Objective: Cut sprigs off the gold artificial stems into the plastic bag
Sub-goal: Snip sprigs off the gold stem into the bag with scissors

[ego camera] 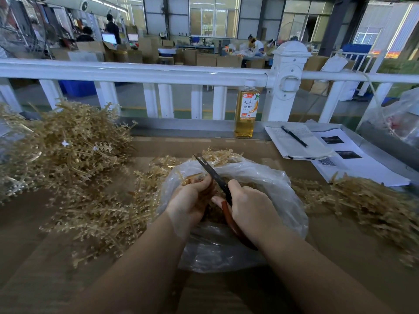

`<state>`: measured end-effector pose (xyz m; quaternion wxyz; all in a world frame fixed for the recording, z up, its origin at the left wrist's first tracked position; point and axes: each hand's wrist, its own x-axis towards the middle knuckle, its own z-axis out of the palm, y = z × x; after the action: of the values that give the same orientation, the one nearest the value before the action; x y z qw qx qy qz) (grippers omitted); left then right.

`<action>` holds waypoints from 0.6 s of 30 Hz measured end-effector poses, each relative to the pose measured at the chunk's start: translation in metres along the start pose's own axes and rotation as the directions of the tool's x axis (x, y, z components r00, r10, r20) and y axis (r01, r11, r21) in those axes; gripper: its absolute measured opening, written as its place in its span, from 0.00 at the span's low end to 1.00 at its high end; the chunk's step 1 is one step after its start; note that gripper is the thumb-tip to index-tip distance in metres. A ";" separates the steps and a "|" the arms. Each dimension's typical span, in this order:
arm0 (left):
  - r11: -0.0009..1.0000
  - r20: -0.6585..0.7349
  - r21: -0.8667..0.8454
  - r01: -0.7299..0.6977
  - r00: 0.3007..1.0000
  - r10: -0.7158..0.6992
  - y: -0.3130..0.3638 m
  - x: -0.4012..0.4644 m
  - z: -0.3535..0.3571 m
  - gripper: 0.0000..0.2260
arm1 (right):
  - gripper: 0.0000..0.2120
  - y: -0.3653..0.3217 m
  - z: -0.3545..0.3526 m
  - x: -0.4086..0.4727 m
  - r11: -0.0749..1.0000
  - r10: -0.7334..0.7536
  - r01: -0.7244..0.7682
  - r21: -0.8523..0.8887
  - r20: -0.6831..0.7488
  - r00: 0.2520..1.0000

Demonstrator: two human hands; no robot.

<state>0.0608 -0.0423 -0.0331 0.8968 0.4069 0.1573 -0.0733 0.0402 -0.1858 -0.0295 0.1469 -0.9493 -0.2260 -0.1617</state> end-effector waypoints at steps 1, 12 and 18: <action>1.000 -0.008 0.001 0.001 1.000 -0.001 0.000 0.000 0.000 0.20 | 0.15 0.000 0.000 0.000 1.000 0.003 -0.003 0.001 0.003 1.000; 0.998 -0.081 -0.060 -0.014 0.997 0.009 -0.003 -0.001 0.003 0.08 | 0.19 0.003 0.000 0.001 0.998 0.038 -0.035 0.057 -0.059 0.998; 0.988 0.023 -0.142 -0.066 0.997 0.070 -0.005 -0.004 -0.002 0.08 | 0.20 0.008 -0.001 -0.004 0.992 0.100 -0.096 0.076 -0.051 0.994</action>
<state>0.0552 -0.0439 -0.0362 0.9275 0.3464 0.1356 -0.0371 0.0407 -0.1944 -0.0315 0.1955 -0.9485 -0.1808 -0.1717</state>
